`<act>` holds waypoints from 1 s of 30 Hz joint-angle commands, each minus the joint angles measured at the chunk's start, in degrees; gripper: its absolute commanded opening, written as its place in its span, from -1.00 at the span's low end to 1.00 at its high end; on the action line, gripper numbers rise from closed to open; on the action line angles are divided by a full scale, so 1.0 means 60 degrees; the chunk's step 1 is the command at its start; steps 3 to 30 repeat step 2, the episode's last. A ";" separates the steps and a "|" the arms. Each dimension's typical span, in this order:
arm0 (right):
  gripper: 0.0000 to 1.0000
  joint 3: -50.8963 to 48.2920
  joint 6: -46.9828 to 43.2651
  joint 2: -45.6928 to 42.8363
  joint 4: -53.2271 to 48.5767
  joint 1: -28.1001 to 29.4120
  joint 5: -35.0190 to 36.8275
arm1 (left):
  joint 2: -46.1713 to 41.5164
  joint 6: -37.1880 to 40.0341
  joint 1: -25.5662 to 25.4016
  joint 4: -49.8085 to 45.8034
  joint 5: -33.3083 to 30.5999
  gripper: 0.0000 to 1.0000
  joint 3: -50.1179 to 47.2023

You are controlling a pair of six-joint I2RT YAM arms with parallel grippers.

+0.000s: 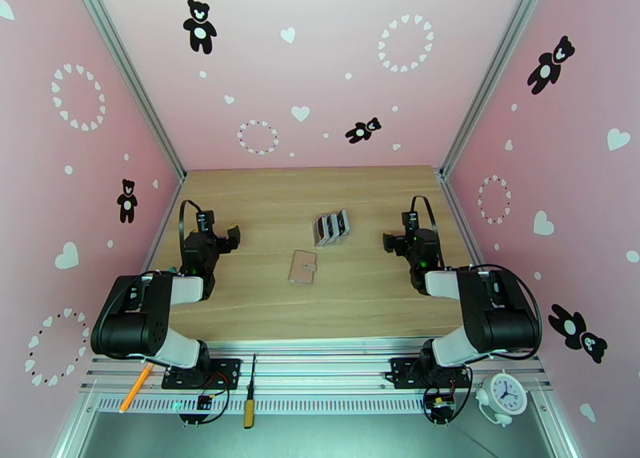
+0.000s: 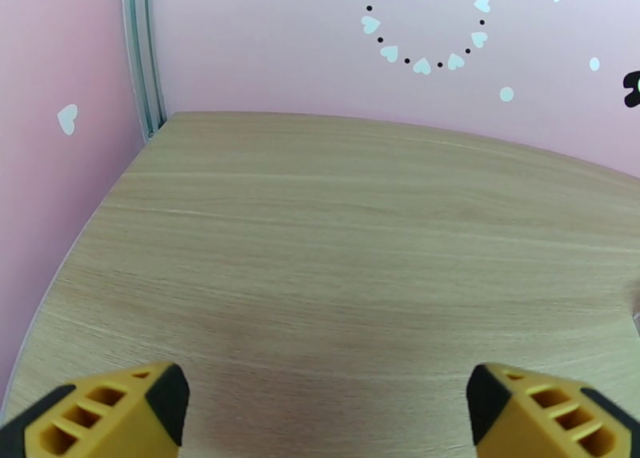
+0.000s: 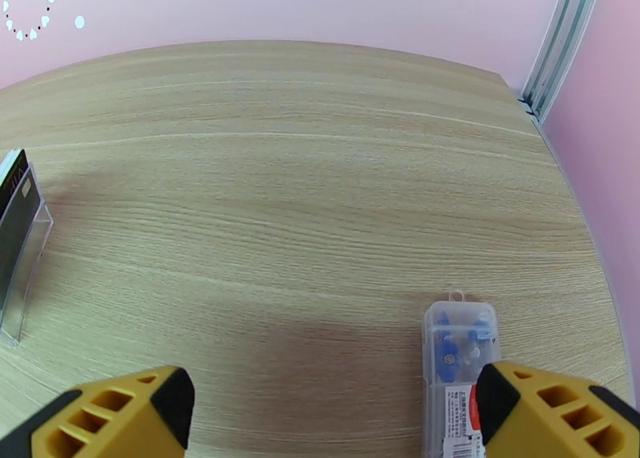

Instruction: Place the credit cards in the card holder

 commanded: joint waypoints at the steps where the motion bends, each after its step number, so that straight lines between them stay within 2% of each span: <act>1: 0.98 0.0118 0.0059 -0.0103 -0.0052 0.0035 0.0066 | 0.0082 -0.0094 0.0055 0.0250 0.0180 0.96 -0.0085; 30: 0.98 0.0105 0.0056 -0.0104 -0.0054 0.0038 0.0066 | 0.0081 -0.0094 0.0054 0.0248 0.0180 0.96 -0.0083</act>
